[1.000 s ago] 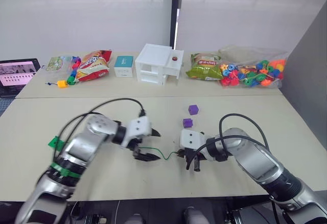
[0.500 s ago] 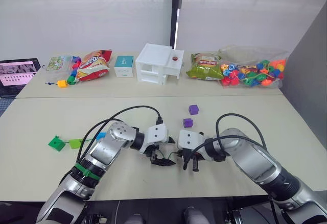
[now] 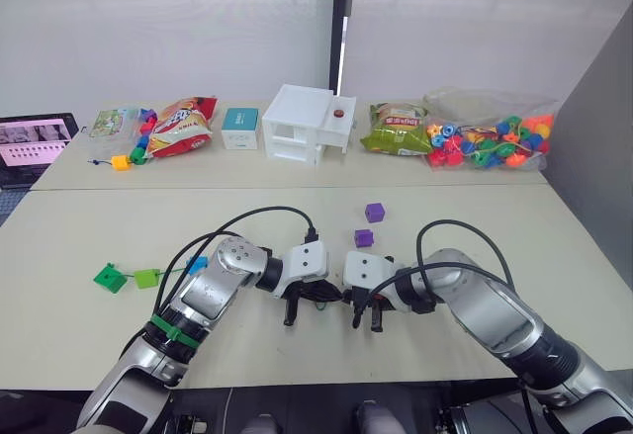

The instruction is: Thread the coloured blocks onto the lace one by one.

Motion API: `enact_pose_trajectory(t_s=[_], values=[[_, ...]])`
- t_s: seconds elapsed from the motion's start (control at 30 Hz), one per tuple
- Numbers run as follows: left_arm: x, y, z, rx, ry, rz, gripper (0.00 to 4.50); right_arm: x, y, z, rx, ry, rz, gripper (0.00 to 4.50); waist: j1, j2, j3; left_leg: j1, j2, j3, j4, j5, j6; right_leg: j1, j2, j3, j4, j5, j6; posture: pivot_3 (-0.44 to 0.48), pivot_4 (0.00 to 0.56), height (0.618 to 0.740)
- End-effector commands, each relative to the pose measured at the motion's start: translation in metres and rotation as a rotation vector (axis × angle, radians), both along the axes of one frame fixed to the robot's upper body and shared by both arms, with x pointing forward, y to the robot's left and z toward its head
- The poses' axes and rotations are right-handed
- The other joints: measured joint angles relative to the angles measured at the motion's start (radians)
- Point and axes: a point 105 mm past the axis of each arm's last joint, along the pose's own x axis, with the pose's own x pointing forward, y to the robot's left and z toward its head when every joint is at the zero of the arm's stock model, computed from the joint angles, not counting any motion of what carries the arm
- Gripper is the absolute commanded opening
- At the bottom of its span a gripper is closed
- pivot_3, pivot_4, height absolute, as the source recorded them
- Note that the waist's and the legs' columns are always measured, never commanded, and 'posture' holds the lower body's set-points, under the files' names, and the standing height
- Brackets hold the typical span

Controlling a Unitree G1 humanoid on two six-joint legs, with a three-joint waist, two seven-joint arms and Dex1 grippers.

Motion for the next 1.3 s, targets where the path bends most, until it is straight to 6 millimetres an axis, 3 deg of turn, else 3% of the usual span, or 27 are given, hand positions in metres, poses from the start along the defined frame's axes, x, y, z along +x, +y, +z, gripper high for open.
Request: enact_pose_trajectory(t_s=[0.03, 0.27, 0.3, 0.67, 0.93, 1.3], values=[[0.005, 0.0, 0.008, 0.004, -0.05, 0.004, 0.02, -0.002, 0.006, 0.014, 0.027, -0.047, 0.028, 0.0, 0.0, 0.0, 0.0, 0.0, 0.0, 0.0, 0.0, 0.0, 0.0, 0.0, 0.0, 0.0, 0.0, 0.0, 0.0, 0.0, 0.15, 0.74], [0.006, -0.003, 0.011, -0.01, -0.048, 0.009, 0.02, -0.003, 0.007, 0.017, 0.048, -0.052, 0.019, 0.0, 0.0, 0.0, 0.0, 0.0, 0.0, 0.0, 0.0, 0.0, 0.0, 0.0, 0.0, 0.0, 0.0, 0.0, 0.0, 0.0, 0.15, 0.74], [0.006, -0.002, 0.011, -0.009, -0.049, 0.01, 0.0, -0.003, 0.006, 0.017, 0.055, -0.053, 0.013, 0.69, 0.0, 0.0, 0.0, 0.0, 0.0, 0.0, 0.0, 0.0, 0.0, 0.0, 0.0, 0.0, 0.0, 0.0, 0.0, 0.0, 0.15, 0.74], [0.016, 0.03, 0.017, -0.041, -0.007, 0.103, 0.0, 0.004, -0.032, 0.028, 0.076, -0.096, -0.138, 4.44, 0.002, 0.0, 0.0, 0.0, 0.0, 0.0, 0.0, 0.0, 0.0, 0.0, 0.0, 0.0, 0.0, 0.0, 0.0, 0.0, 0.15, 0.74], [0.01, 0.063, 0.014, 0.002, 0.021, 0.16, 0.0, 0.02, -0.046, 0.028, 0.241, -0.152, -0.387, 4.48, 0.001, 0.0, 0.0, 0.0, 0.0, 0.0, 0.0, 0.0, 0.0, 0.0, 0.0, 0.0, 0.0, 0.0, 0.0, 0.0, 0.15, 0.74], [0.008, 0.075, 0.024, 0.019, -0.007, 0.19, 0.0, 0.036, -0.049, 0.016, 0.555, -0.279, -0.879, 4.48, 0.0, 0.0, 0.0, 0.0, 0.0, 0.0, -0.001, 0.0, 0.0, -0.001, 0.0, 0.0, 0.001, 0.0, 0.0, 0.0, 0.15, 0.74]])
